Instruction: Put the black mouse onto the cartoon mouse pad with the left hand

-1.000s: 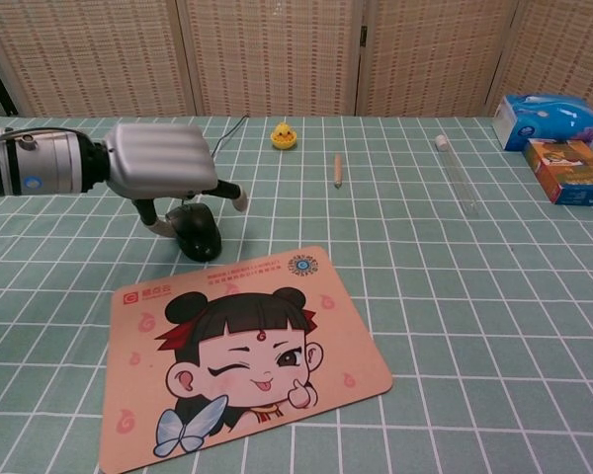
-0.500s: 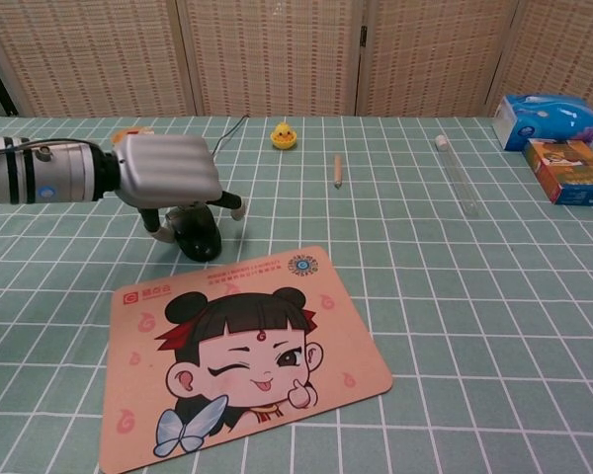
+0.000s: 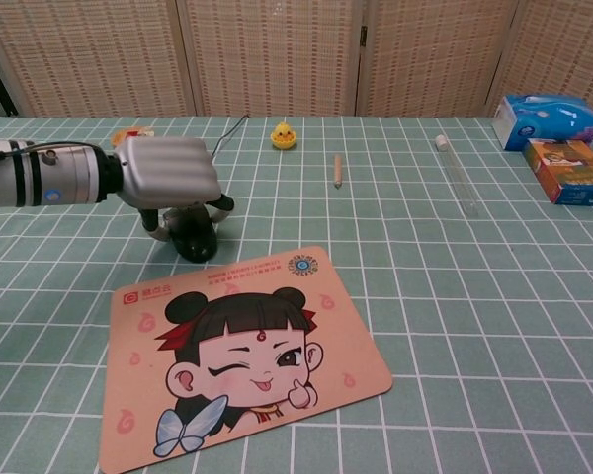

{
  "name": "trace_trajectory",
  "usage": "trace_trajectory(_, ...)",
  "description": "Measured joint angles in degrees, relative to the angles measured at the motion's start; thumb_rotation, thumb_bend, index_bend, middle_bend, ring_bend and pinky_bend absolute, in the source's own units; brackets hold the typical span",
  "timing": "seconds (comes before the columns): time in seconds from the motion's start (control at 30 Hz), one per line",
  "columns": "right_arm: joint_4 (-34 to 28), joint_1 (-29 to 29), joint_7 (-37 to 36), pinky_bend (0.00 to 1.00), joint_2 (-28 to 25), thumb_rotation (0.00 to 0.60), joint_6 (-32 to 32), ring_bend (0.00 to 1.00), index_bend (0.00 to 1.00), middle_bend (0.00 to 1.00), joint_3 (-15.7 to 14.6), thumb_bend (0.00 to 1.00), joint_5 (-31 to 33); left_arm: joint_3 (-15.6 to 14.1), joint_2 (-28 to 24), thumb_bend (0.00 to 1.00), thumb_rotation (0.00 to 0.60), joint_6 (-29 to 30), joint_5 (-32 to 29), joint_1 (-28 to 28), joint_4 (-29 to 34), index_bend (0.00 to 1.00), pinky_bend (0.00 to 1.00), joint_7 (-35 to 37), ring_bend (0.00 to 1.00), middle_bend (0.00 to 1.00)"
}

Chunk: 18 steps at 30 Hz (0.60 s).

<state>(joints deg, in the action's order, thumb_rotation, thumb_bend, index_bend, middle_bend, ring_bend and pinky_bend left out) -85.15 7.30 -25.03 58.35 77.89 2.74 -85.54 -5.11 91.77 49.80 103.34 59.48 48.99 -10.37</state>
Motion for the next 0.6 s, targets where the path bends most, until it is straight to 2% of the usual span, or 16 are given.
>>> trace_trajectory(0.37, -0.3, -0.2, 0.0, 0.27, -0.1, 0.6, 0.6, 0.34, 0.42, 0.34, 0.0, 0.45, -0.3, 0.1, -0.6, 0.05, 0.6, 0.3, -1.4, -0.6, 2.6, 0.58, 1.0, -3.4, 1.0, 1.0)
trace_trajectory(0.6, -0.5, -0.4, -0.3, 0.27, -0.4, 0.6, 1.2, 0.34, 0.42, 0.34, -0.2, 0.45, -1.0, 0.3, -2.7, 0.06, 0.6, 1.9, -1.5, -1.1, 7.3, 0.6, 1.0, -6.1, 1.0, 1.0)
